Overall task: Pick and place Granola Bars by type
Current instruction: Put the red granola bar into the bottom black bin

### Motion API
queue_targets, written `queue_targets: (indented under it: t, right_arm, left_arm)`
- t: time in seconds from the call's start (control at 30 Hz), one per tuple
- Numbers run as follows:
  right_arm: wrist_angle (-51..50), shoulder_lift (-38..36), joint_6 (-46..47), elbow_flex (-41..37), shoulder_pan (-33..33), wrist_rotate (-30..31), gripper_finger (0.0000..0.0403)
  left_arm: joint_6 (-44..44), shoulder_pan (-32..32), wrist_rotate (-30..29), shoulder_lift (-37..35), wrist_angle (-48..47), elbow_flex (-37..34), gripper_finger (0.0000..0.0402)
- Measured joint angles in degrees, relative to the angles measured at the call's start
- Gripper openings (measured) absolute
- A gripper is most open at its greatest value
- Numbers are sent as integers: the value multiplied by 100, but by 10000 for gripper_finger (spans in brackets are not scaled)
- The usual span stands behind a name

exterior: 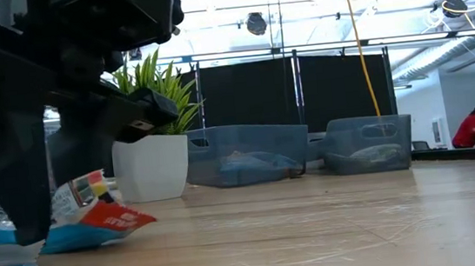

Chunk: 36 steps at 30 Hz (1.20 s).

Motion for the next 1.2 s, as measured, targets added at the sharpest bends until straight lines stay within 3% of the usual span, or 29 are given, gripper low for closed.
queue_targets:
  t: [0.2,0.47,0.77,1.2]
  right_arm:
    - [0,0,0,0,-1,7,263]
    - [0,2,0,0,0,9,263]
    - [-4,2,0,0,0,11,263]
    - [-4,2,0,0,0,194,263]
  left_arm:
    - [30,4,-37,-2,0,0,19]
    - [127,94,-281,-282,-400,-4,11]
    - [-4,405,-56,-2059,-1281,-4,10]
    - [-820,573,-425,-4760,-1864,0,9]
